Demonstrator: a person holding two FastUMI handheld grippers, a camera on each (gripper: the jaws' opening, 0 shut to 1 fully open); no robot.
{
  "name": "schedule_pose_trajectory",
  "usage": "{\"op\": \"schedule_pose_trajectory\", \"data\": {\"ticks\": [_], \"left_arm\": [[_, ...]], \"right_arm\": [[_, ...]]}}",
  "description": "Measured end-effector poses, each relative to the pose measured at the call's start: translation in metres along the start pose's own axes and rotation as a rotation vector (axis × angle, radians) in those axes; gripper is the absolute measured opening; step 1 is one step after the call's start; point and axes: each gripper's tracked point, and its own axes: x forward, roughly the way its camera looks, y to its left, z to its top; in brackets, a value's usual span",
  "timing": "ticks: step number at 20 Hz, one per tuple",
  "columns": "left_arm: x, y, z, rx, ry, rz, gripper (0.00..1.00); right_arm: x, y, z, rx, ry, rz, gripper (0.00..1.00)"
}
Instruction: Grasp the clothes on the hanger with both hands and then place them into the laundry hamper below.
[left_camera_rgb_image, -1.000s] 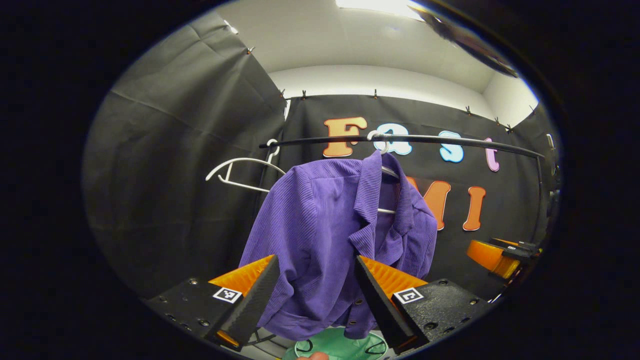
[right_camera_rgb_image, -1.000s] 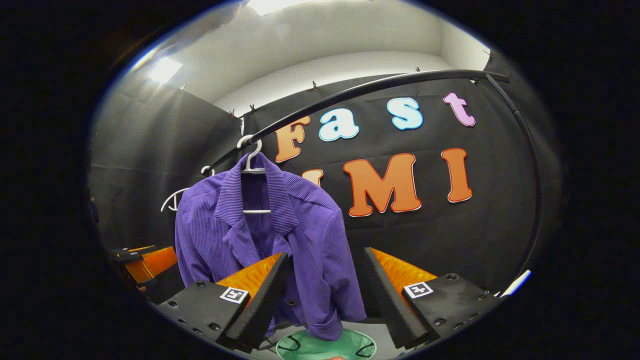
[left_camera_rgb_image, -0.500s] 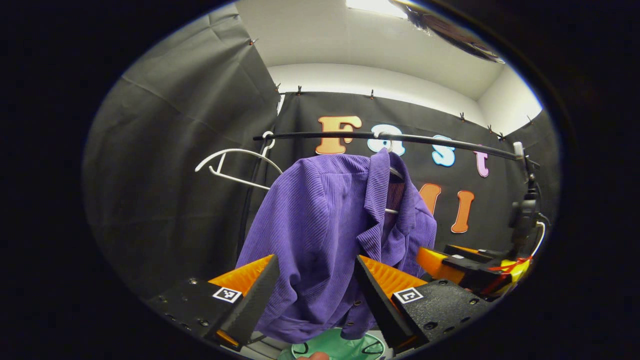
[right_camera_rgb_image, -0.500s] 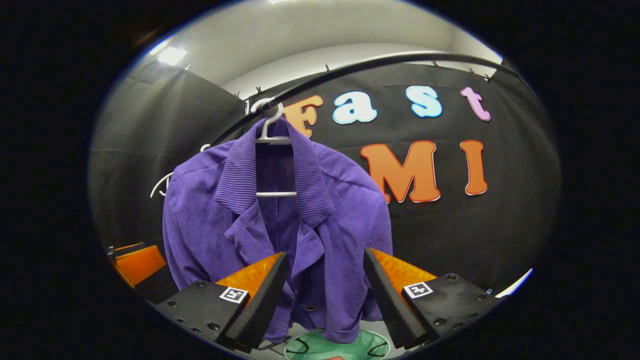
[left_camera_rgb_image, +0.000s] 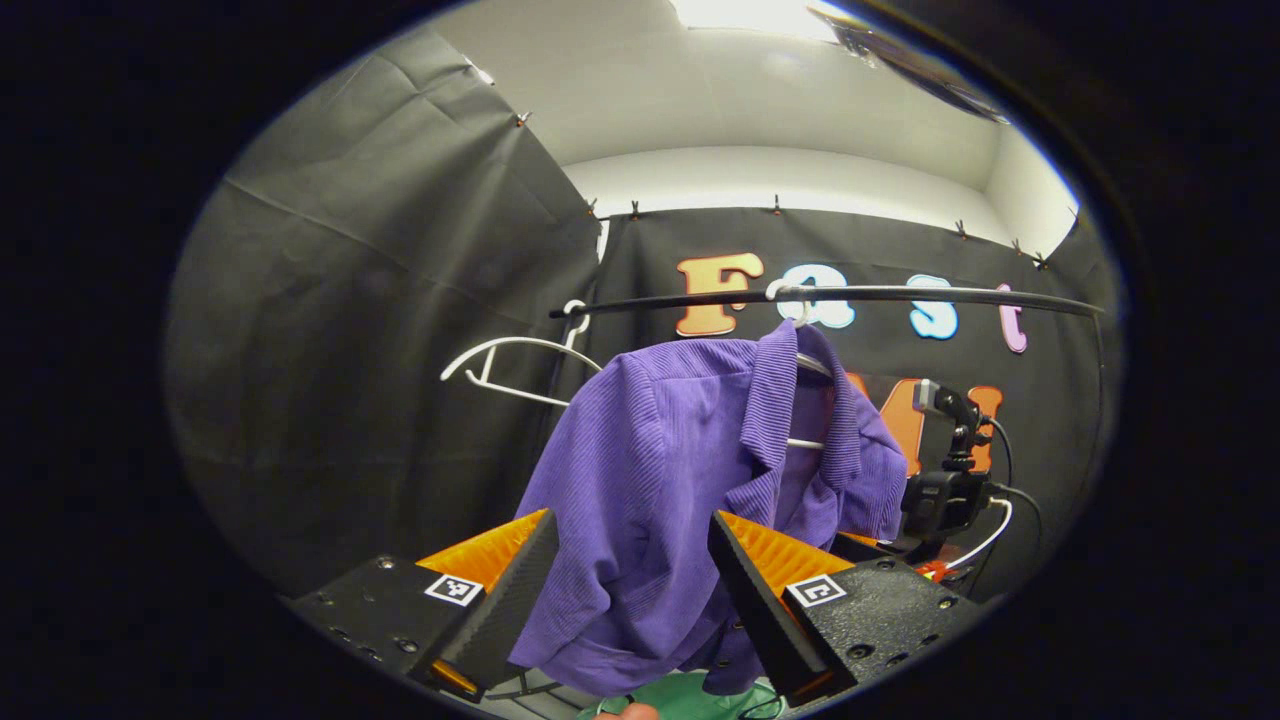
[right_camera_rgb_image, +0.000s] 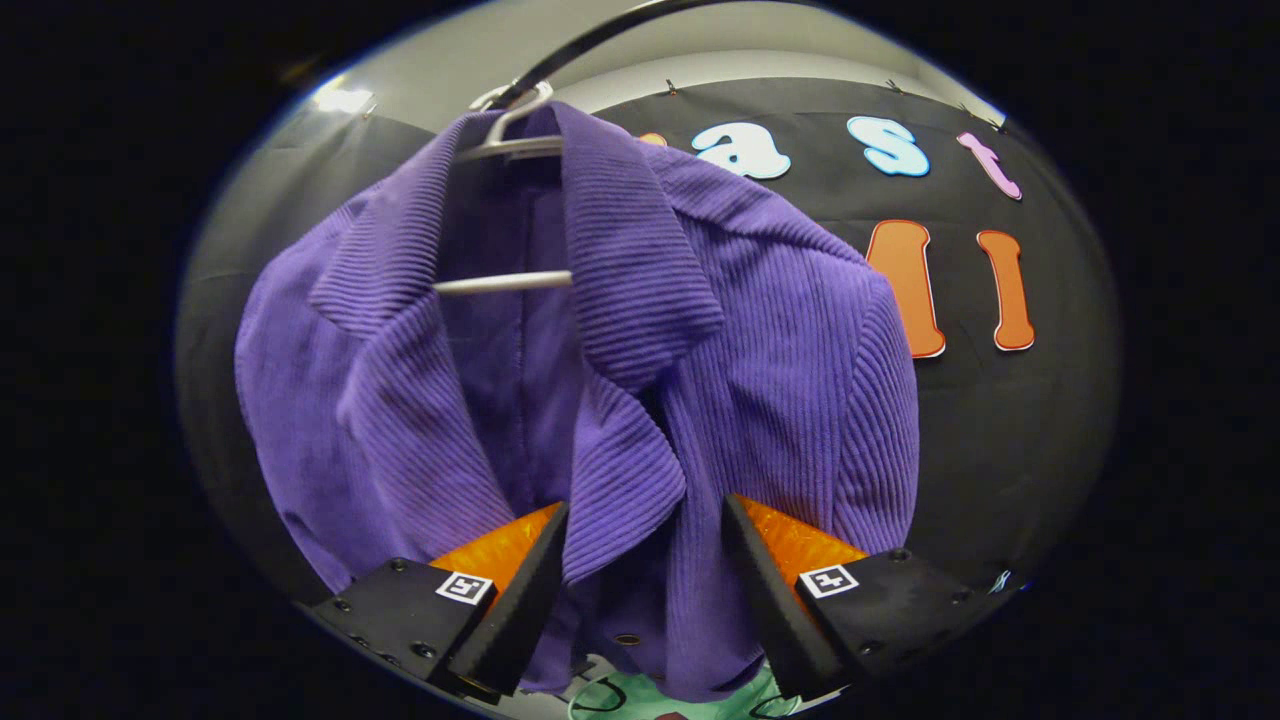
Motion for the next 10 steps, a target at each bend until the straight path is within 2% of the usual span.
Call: {"op": "schedule_pose_trajectory", "data": {"ticks": [2,4,6,7,8,10], "left_arm": [[-0.004,0.005,0.004,0.013,-0.020,0.052,0.92],[-0.004,-0.004,0.000,0.013,-0.029,0.055,0.92],[0.006,-0.031,-0.012,-0.006,-0.012,0.000,0.95],[0.013,-0.047,-0.022,-0.022,0.009,-0.041,0.95],[0.018,-0.066,-0.034,-0.039,0.033,-0.084,0.95],[0.028,-0.104,-0.063,-0.056,0.086,-0.161,0.95]], "right_arm": [[0.009,-0.015,-0.009,0.024,0.018,0.011,0.98],[0.006,-0.037,-0.006,0.077,0.015,0.015,0.57],[0.000,-0.056,0.006,0.092,-0.024,0.017,0.16],[-0.006,-0.061,0.010,0.081,-0.039,0.030,0.16],[-0.009,-0.065,0.016,0.071,-0.054,0.051,0.10],[-0.019,-0.073,0.022,0.041,-0.068,0.072,0.10]]}}
